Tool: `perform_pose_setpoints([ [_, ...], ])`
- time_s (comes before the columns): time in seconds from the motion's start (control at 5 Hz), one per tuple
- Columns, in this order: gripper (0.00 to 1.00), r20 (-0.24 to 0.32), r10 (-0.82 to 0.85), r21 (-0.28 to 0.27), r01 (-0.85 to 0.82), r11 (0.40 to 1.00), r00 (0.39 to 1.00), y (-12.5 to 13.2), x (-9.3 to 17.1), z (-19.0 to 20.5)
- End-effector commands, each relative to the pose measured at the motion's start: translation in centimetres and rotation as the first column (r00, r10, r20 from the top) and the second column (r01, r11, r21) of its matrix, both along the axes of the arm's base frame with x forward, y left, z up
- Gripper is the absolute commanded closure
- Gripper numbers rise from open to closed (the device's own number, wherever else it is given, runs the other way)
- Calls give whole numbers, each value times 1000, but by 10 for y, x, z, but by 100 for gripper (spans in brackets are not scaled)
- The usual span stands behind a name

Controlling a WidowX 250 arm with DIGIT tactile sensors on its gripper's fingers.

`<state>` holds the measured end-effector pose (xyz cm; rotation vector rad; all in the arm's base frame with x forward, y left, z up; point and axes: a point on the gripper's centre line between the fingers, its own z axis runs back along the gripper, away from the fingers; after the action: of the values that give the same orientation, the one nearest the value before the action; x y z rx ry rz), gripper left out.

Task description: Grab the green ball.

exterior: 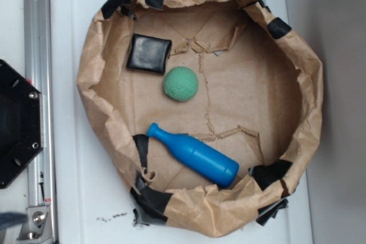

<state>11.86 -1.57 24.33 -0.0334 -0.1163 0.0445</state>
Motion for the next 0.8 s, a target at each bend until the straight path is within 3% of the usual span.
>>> perform_pose_setpoints([
  [0.0,0,0,0,0,0,1000,1000,0,0,0],
  [0.2,0,117,-131,137,114,984,984,17,50,-23],
  [0.4,0,91,-219,145,205,968,971,21,101,-57],
  [0.6,0,20,-225,111,221,969,974,36,138,-100],
])
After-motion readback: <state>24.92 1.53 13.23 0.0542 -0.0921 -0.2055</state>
